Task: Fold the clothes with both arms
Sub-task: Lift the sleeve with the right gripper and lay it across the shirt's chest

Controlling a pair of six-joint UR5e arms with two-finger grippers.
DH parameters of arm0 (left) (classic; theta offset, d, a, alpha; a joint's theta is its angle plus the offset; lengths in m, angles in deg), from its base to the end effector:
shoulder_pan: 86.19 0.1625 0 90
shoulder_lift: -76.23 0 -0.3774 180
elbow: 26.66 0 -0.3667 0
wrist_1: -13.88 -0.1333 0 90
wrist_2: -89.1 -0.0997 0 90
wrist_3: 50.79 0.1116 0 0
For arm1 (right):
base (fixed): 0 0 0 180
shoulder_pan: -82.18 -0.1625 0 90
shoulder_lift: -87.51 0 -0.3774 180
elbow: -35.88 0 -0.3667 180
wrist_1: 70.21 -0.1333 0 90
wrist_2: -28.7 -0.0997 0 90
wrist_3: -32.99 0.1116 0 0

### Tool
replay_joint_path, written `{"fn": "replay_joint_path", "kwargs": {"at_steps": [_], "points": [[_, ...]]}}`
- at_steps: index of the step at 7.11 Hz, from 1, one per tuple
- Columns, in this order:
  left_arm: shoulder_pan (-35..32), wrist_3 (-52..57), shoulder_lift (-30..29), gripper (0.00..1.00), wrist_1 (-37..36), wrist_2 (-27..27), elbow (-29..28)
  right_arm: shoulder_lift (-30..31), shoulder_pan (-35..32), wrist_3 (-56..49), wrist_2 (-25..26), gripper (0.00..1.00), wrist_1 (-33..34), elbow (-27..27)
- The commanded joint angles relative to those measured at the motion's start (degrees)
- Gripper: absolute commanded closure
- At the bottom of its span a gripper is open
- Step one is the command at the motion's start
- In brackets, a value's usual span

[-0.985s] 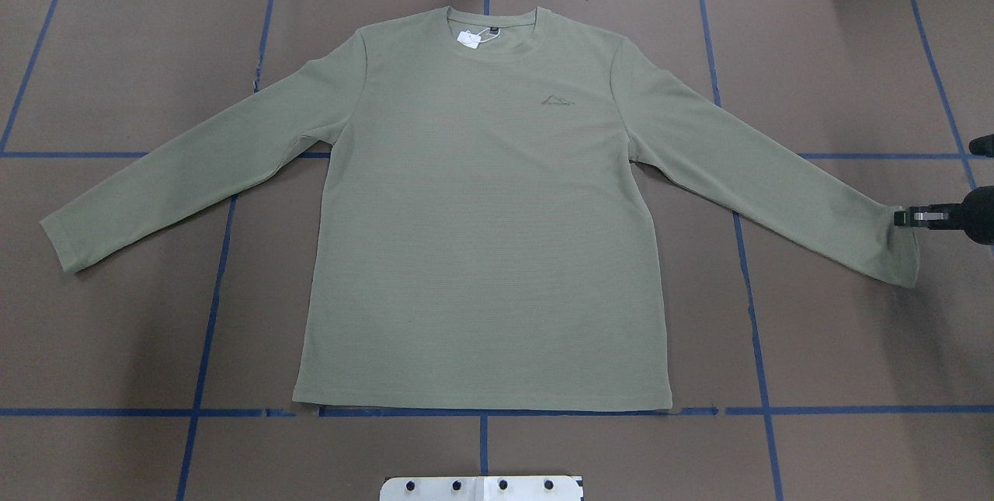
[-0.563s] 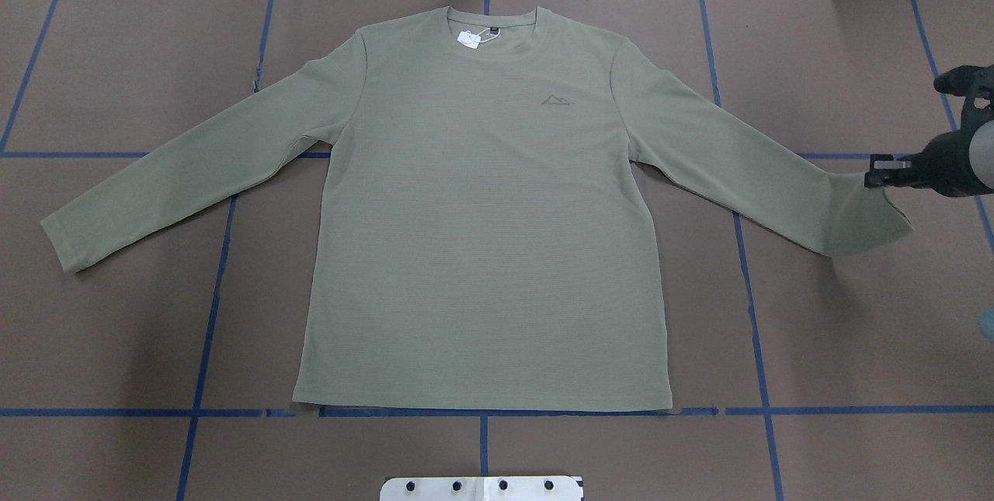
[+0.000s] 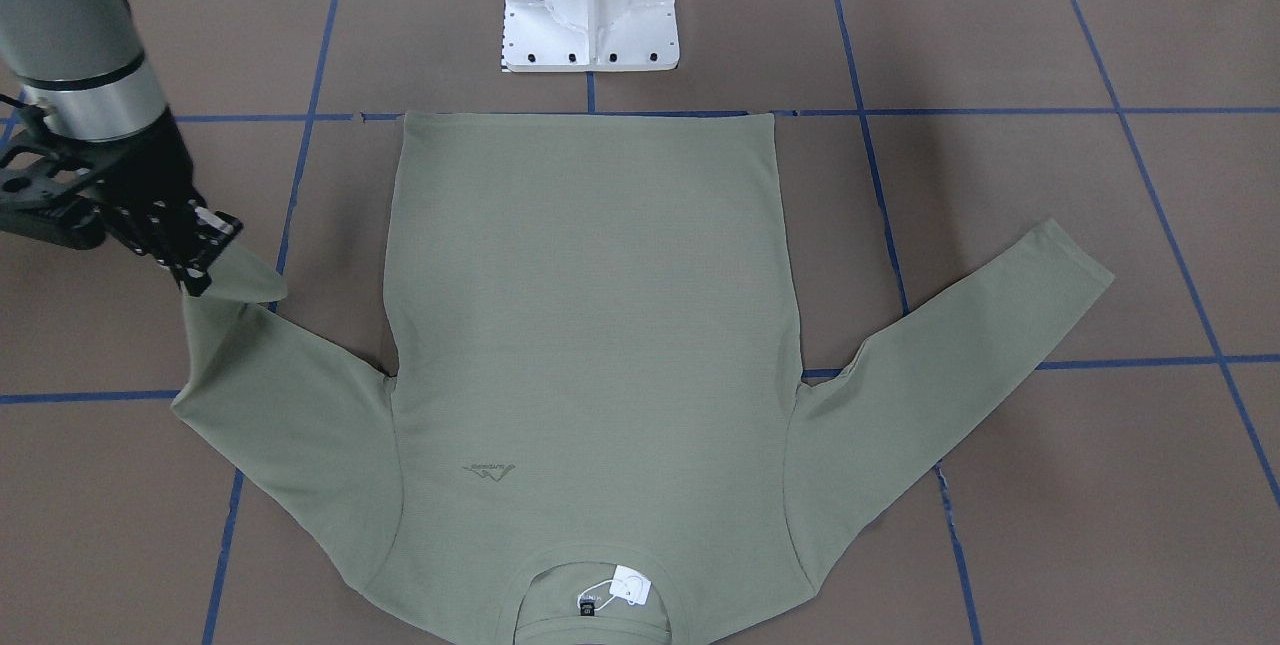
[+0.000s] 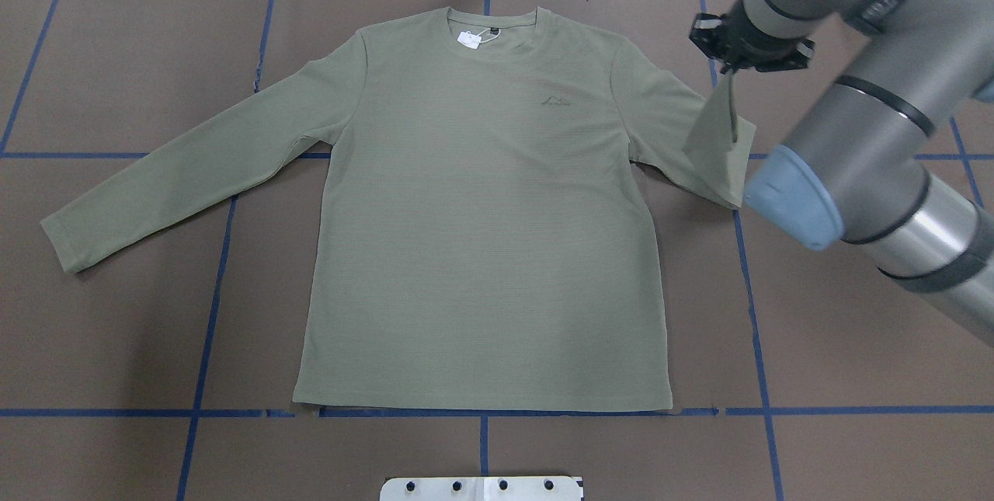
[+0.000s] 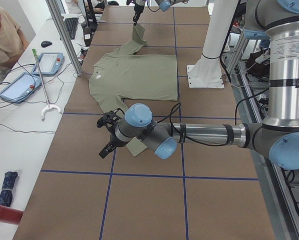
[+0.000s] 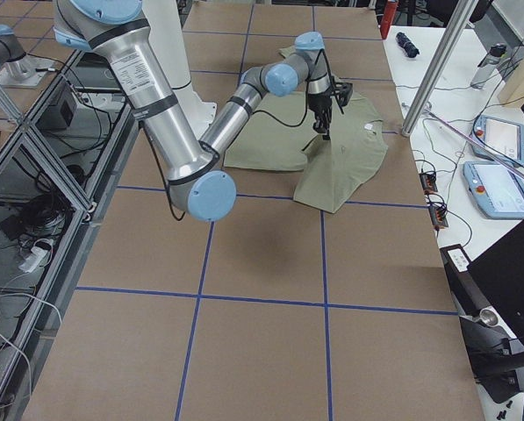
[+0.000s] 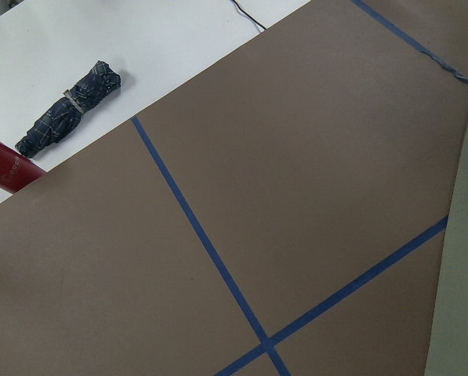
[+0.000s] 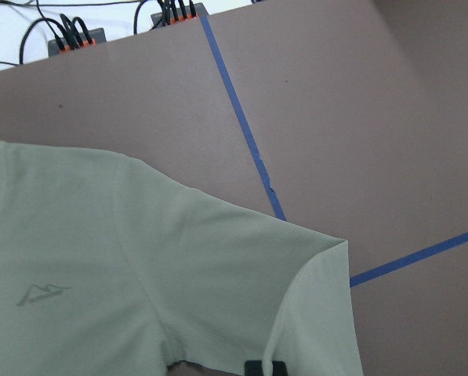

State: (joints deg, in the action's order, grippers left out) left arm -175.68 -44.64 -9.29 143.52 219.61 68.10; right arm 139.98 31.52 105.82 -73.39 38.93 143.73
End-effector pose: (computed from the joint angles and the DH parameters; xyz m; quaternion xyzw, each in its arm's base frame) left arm -0.0566 -0.4687 0.5380 0.3359 0.3093 0.1692 0.8735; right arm -0.2847 -0.5207 0.1891 0.0895 -0.3125 0.2409 0.9145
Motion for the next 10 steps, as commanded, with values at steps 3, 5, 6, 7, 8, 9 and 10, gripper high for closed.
{"fn": "replay_joint_path", "kwargs": {"at_steps": [3,5,6,7,8,9,10], "points": [[0.0,-0.1,0.0,0.00,-0.1,0.0,-0.5,-33.6,11.0,13.4,17.9,1.00,-10.5,-40.7],[0.0,0.0,-0.1,0.00,-0.1,0.0,-1.3,-34.9,17.1,15.1,27.7,1.00,-19.4,-46.8],[0.0,0.0,0.0,0.00,-0.1,0.0,-1.5,-37.1,18.3,14.7,28.6,1.00,-19.6,-48.4],[0.0,0.0,0.0,0.00,-0.1,0.0,-1.9,-40.4,19.5,15.1,30.2,1.00,-20.8,-53.5],[0.0,0.0,0.0,0.00,0.0,0.2,-2.3,-42.2,20.5,15.8,30.4,1.00,-22.0,-56.1],[0.0,0.1,0.0,0.00,-0.1,0.3,-2.3,-42.6,20.9,15.8,30.4,1.00,-22.1,-56.5],[0.0,0.0,0.0,0.00,0.0,0.3,-2.3,-43.4,21.0,15.8,30.9,1.00,-24.3,-58.3]]}}
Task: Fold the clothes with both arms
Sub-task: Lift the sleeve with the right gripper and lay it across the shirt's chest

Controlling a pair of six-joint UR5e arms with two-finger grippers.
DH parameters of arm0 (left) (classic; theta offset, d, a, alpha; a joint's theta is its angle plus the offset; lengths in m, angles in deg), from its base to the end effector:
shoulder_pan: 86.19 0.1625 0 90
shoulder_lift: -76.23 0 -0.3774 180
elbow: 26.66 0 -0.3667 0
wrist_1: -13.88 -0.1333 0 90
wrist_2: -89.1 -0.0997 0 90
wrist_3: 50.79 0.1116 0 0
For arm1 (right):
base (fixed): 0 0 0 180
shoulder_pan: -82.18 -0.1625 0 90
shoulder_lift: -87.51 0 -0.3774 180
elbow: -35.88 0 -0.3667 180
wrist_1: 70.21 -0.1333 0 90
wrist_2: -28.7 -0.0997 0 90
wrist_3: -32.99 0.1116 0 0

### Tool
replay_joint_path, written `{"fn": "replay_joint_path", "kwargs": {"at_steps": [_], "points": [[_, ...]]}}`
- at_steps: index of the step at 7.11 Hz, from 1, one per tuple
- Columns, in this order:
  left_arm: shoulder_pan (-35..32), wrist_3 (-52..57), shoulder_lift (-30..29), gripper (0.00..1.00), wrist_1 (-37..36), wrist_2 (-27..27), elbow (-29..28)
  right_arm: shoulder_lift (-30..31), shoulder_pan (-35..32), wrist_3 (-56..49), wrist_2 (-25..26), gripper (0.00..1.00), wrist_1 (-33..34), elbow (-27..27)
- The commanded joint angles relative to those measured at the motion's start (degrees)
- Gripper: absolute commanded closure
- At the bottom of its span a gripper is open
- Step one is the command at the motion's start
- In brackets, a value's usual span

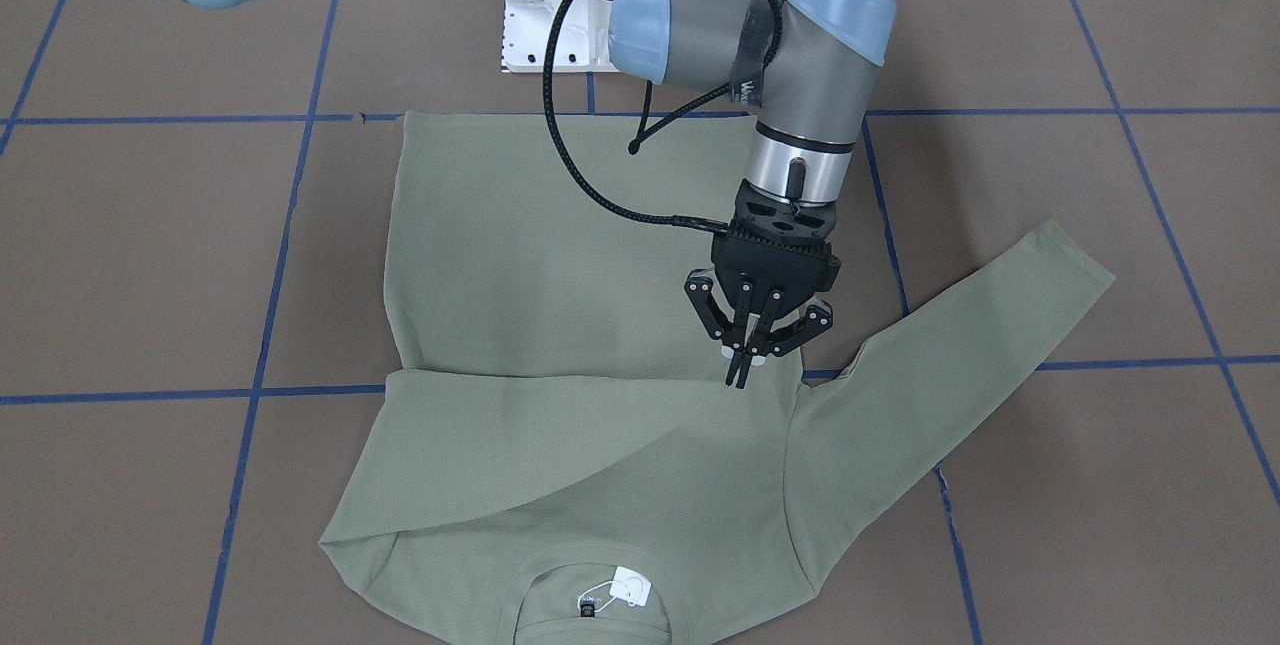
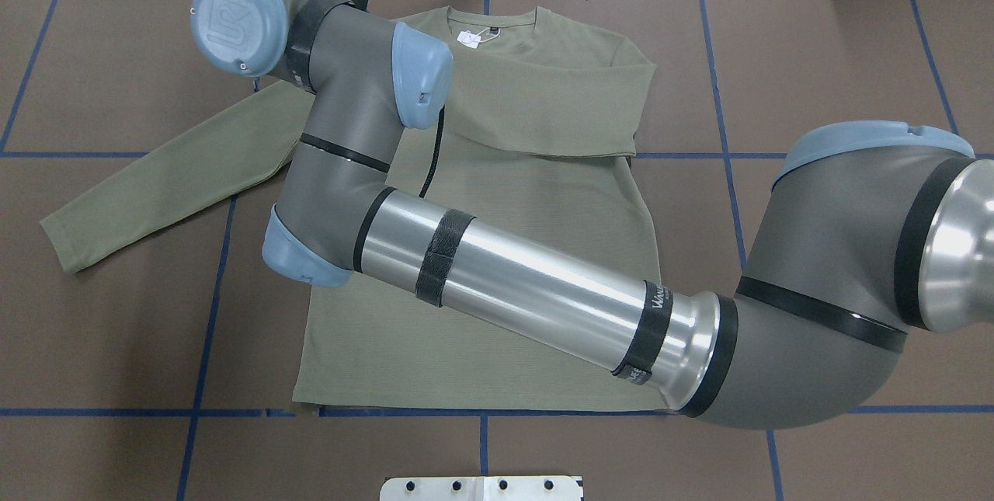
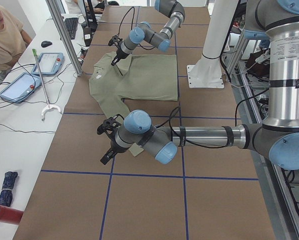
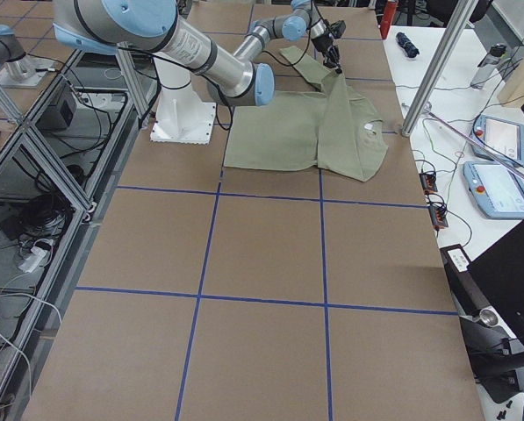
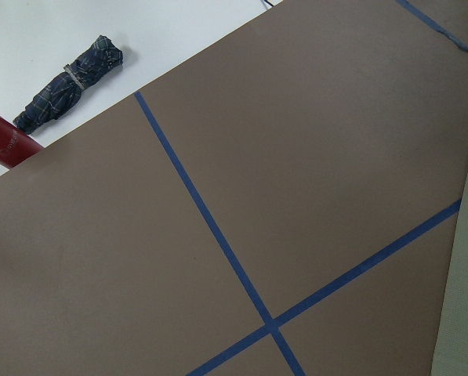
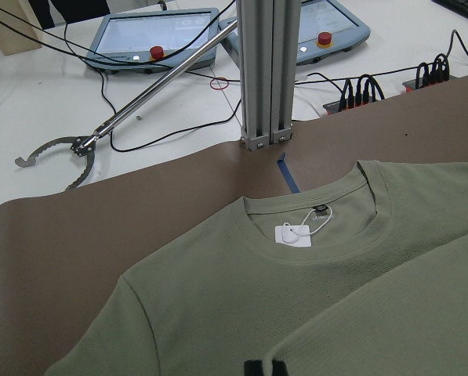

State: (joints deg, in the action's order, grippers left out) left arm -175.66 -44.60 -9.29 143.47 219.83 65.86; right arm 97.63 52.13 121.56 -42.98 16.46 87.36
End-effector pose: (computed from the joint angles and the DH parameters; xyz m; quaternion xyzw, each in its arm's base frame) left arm -0.0562 -0.4681 0.5574 0.3182 0.3141 0.1641 0.8793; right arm -0.6014 -0.5424 -0.0083 0.2435 -0.3213 0.2843 0.8698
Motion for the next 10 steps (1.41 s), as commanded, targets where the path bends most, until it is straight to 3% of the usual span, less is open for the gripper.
{"fn": "replay_joint_path", "kwargs": {"at_steps": [1,2,5,6,7,8,9,10], "points": [[0.0,0.0,0.0,0.00,0.0,0.0,0.0,-2.6,0.4,0.3,0.6,1.00,-5.1,-5.5],[0.0,0.0,0.0,0.00,0.0,0.0,0.0,-2.7,0.5,0.3,0.6,0.53,-6.0,-5.9],[0.0,-0.1,-0.1,0.00,0.0,0.0,0.1,-3.2,0.3,0.3,0.0,0.22,-6.3,-7.2],[0.1,-0.7,-0.6,0.00,0.0,0.0,0.1,-3.6,-0.3,0.1,-1.9,0.02,-6.3,-7.1],[0.3,-0.9,-2.3,0.00,0.0,0.0,0.3,-3.7,-2.4,-0.1,-6.2,0.00,-6.2,-6.7],[0.3,-2.1,-4.3,0.00,0.1,0.0,0.0,-3.4,-6.6,-2.8,-16.2,0.00,-5.7,-6.2],[0.3,-3.2,-4.8,0.00,2.2,0.0,-0.5,-0.2,-12.1,-9.1,-26.6,0.00,-0.8,-0.7],[0.5,-4.0,-4.0,0.00,7.1,0.0,-0.3,4.5,-17.3,-19.7,-32.7,0.00,4.8,6.8]]}}
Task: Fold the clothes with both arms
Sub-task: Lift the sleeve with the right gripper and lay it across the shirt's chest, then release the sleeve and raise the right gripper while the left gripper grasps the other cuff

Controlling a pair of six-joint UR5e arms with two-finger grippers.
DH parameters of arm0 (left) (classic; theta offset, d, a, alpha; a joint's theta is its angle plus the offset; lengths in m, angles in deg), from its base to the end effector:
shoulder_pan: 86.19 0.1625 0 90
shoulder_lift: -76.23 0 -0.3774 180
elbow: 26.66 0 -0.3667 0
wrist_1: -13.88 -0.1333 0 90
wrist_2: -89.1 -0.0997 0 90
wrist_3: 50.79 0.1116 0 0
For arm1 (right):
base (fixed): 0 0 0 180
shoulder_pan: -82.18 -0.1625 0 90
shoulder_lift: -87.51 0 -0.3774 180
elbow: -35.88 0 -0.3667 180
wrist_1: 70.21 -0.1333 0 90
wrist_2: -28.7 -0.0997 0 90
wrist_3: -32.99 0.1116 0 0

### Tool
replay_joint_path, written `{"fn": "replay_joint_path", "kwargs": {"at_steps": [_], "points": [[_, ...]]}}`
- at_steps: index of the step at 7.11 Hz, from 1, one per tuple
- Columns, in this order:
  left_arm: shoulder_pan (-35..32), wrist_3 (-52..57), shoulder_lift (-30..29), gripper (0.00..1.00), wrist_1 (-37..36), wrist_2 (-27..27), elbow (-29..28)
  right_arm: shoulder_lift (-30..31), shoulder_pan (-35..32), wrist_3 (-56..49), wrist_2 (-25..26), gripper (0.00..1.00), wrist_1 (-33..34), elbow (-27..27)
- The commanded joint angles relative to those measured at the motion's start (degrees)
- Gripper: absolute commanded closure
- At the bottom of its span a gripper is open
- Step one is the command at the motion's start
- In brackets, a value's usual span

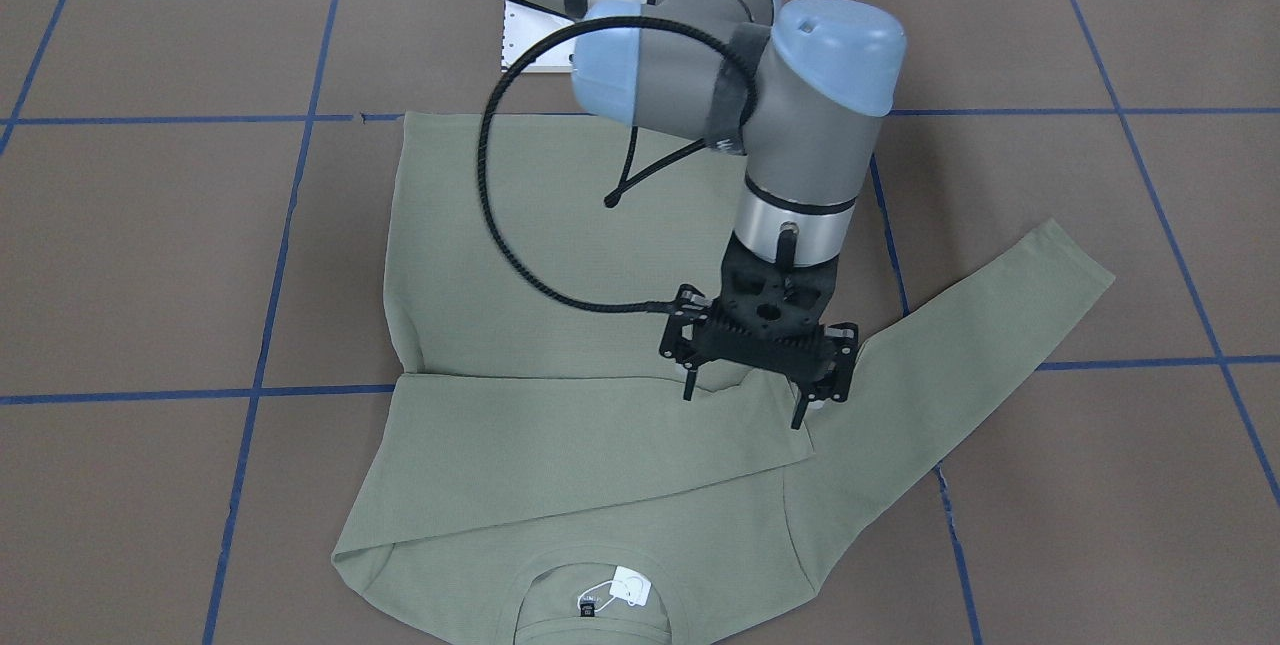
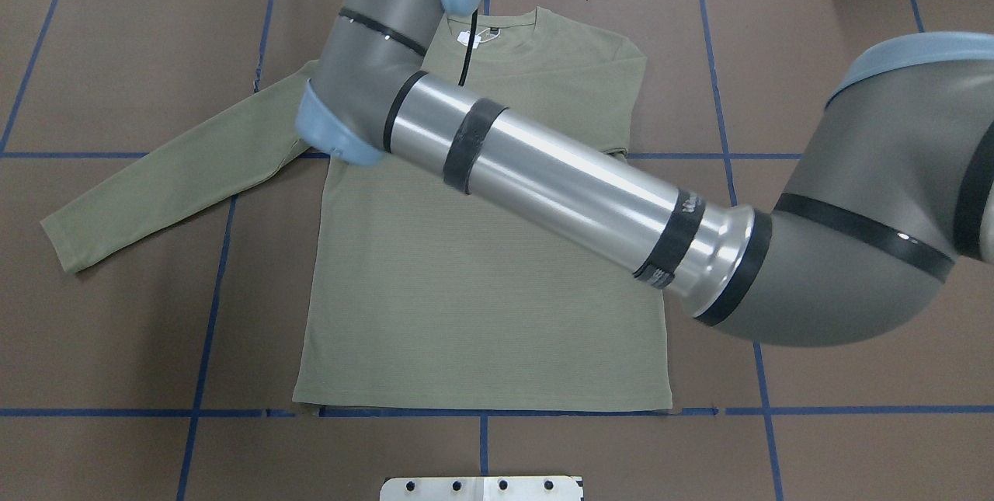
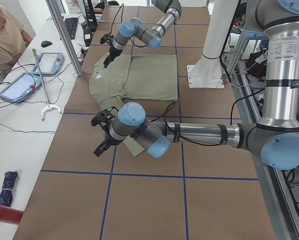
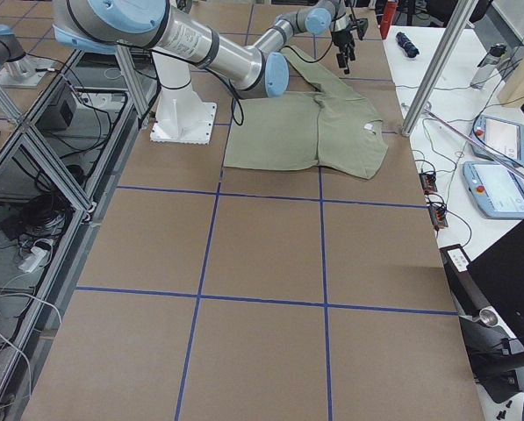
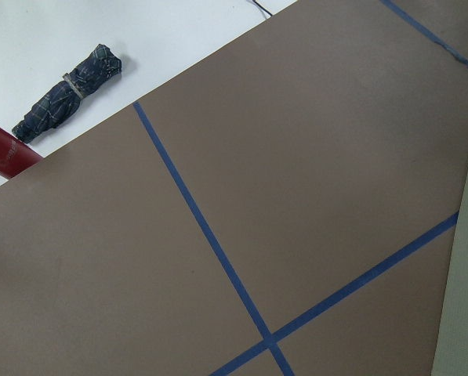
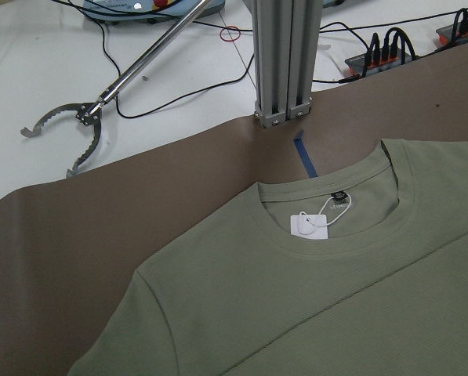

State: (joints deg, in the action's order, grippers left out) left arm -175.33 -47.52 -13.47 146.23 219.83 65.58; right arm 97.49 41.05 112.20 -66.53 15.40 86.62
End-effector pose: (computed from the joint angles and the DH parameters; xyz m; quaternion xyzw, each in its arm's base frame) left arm -0.0530 -0.4958 0.5184 0.3601 0.3148 0.1624 0.8630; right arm -0.5205 -0.6180 -0.0038 0.1300 -0.3632 0.2245 0.8949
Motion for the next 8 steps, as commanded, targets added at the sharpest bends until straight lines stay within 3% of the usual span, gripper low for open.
{"fn": "replay_joint_path", "kwargs": {"at_steps": [1,4,7,8], "points": [[4.8,-4.0,0.5,0.00,5.4,0.7,0.3,10.6,-11.8,-19.4,-16.6,0.00,7.3,13.4],[19.4,-21.6,7.3,0.00,20.4,-1.1,0.4,30.9,-24.6,-44.5,-28.8,0.00,7.3,28.3],[30.3,-22.2,11.2,0.00,21.3,-13.5,0.8,52.3,-35.0,-59.8,-35.4,0.00,7.2,41.0],[33.9,-22.1,12.4,0.00,21.4,-16.1,0.8,58.3,-35.8,-61.7,-35.2,0.00,6.9,46.1]]}}
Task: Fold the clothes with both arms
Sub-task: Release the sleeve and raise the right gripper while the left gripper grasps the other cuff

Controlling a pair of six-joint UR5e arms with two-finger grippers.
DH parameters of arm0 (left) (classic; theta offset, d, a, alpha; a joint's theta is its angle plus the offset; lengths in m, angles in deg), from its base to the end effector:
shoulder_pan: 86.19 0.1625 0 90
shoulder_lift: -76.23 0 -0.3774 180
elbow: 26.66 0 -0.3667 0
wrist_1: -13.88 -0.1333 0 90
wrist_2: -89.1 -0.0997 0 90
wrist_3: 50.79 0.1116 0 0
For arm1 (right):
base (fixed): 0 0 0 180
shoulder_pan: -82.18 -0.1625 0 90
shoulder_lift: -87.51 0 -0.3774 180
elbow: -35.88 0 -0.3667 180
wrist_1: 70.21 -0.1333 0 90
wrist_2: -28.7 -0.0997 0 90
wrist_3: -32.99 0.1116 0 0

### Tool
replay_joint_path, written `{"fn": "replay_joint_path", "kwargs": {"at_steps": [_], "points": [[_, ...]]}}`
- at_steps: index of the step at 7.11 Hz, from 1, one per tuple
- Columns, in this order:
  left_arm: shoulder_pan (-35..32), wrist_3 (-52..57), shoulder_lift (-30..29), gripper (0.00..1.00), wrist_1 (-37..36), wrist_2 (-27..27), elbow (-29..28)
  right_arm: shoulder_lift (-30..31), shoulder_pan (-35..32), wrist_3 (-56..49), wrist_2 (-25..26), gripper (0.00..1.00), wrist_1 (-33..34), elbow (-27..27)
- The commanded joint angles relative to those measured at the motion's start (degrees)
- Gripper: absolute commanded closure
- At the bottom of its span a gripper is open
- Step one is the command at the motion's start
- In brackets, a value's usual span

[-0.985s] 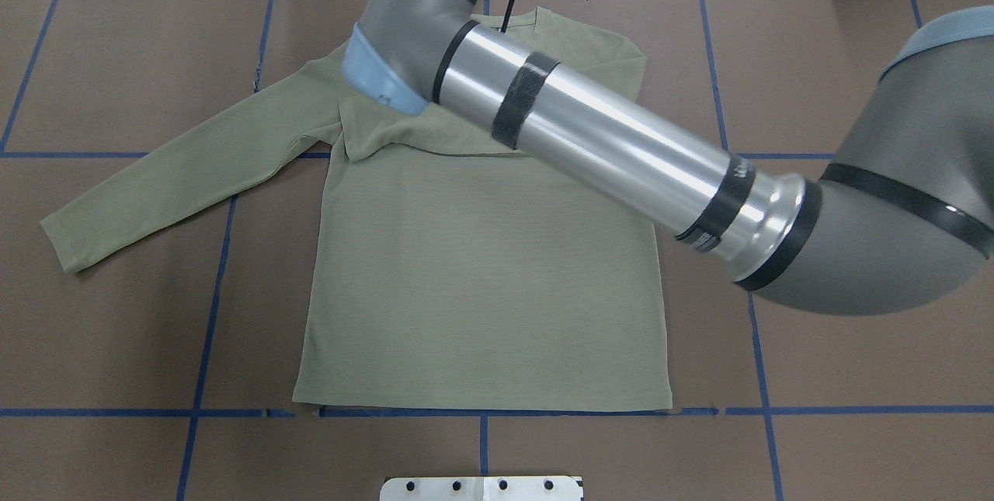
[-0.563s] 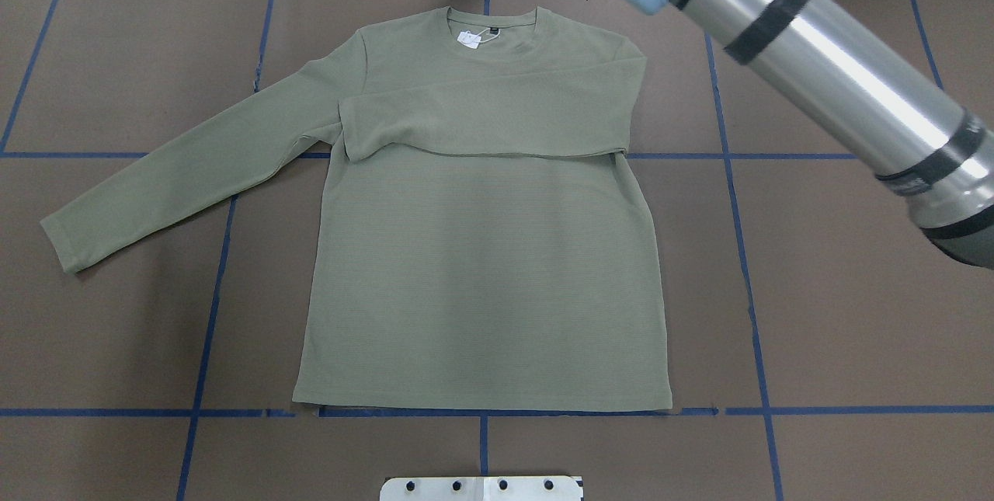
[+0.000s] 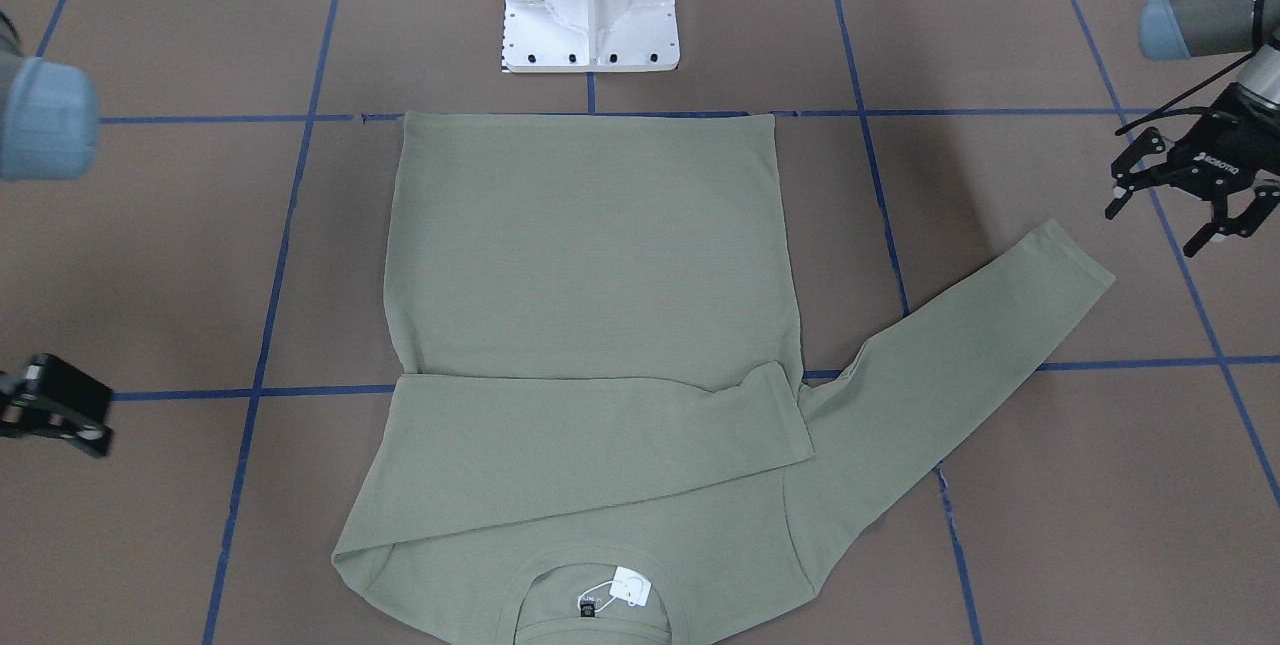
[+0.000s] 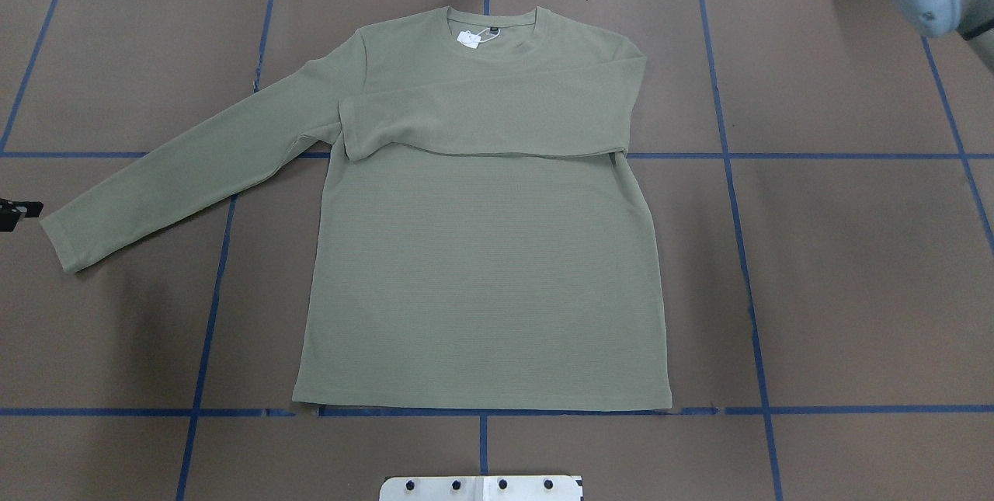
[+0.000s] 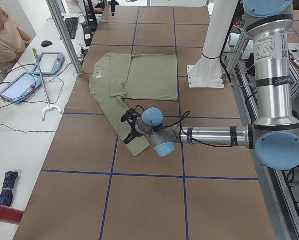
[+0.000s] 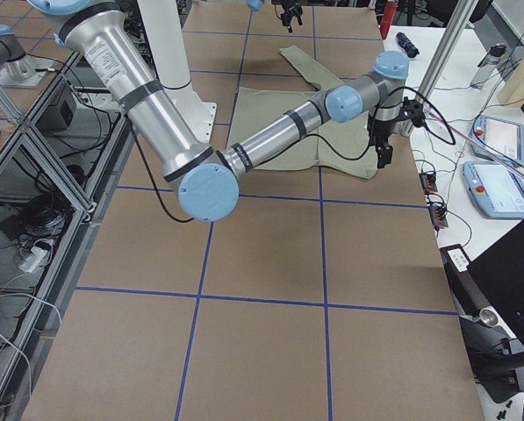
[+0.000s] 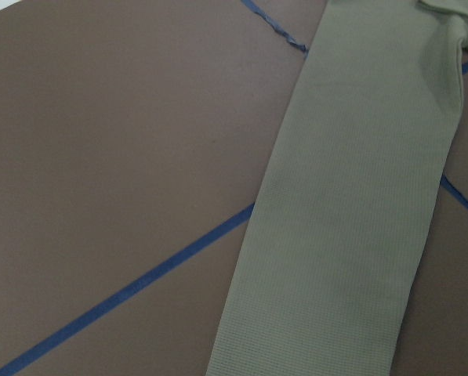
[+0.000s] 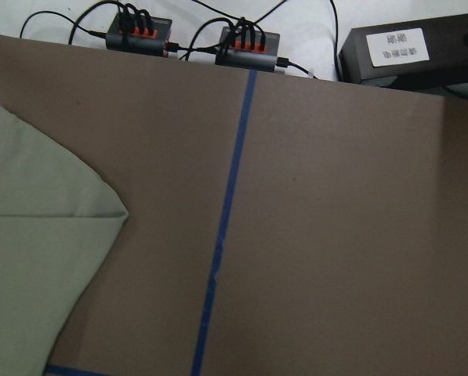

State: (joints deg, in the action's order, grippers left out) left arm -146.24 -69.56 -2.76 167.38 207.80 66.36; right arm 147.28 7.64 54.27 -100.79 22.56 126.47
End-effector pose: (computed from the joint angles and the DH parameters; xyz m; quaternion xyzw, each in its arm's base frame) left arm 0.1447 -0.4108 0.5572 0.3205 0.3859 0.1984 0.8420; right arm -0.1088 -0.6271 0.3298 0.1132 -0.3829 -0.0354 0.9161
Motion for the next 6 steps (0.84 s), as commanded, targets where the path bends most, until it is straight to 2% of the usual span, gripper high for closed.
{"fn": "replay_joint_path", "kwargs": {"at_steps": [1,4,5,6], "points": [[8.6,-0.1,2.6,0.00,0.1,-7.7,-0.2,11.4,-2.5,-3.9,-0.8,0.00,-0.3,9.1],[14.9,-0.1,2.6,0.00,0.0,-12.3,-1.3,12.9,-2.4,-3.9,-1.1,0.00,-0.6,9.5],[15.2,0.0,2.6,0.00,0.0,-12.4,-1.3,12.9,-2.4,-3.9,-1.0,0.00,-0.6,9.4],[15.7,0.1,2.6,0.05,0.0,-12.4,-1.4,13.0,-2.4,-3.9,-1.0,0.00,-0.6,9.5]]}}
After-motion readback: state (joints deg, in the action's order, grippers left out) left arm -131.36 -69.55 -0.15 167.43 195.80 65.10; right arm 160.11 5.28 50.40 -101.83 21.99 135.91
